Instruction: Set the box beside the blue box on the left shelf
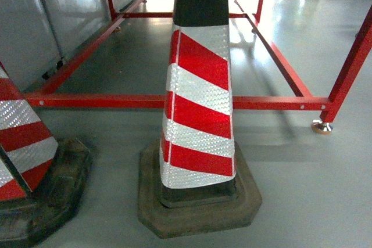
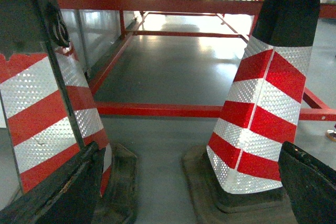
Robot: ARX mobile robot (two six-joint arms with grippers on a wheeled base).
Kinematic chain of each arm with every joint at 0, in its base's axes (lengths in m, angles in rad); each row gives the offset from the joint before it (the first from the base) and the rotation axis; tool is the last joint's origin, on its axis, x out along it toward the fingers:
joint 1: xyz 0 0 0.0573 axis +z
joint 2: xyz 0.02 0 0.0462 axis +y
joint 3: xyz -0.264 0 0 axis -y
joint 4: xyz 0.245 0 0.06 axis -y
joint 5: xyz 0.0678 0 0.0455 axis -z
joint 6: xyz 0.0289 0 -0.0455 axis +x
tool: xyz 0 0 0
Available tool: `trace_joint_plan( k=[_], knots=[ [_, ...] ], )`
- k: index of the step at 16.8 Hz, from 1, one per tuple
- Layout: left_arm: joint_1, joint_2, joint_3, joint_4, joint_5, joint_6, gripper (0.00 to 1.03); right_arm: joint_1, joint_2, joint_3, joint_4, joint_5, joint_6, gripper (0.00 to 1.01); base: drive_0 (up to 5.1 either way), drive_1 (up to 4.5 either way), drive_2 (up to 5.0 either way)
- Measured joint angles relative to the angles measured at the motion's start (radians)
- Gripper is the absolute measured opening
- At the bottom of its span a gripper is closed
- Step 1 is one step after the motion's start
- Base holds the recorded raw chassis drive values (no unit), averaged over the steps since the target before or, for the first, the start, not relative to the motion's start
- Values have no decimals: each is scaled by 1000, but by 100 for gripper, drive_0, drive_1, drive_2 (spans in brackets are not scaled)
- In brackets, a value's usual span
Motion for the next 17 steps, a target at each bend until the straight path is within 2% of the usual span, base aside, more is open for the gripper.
trace_joint_plan(
  k=[17],
  knots=[
    [0,0,0,-1,0,11,98,0,0,0,-1,1,-2,98,0,0,0]
  ],
)
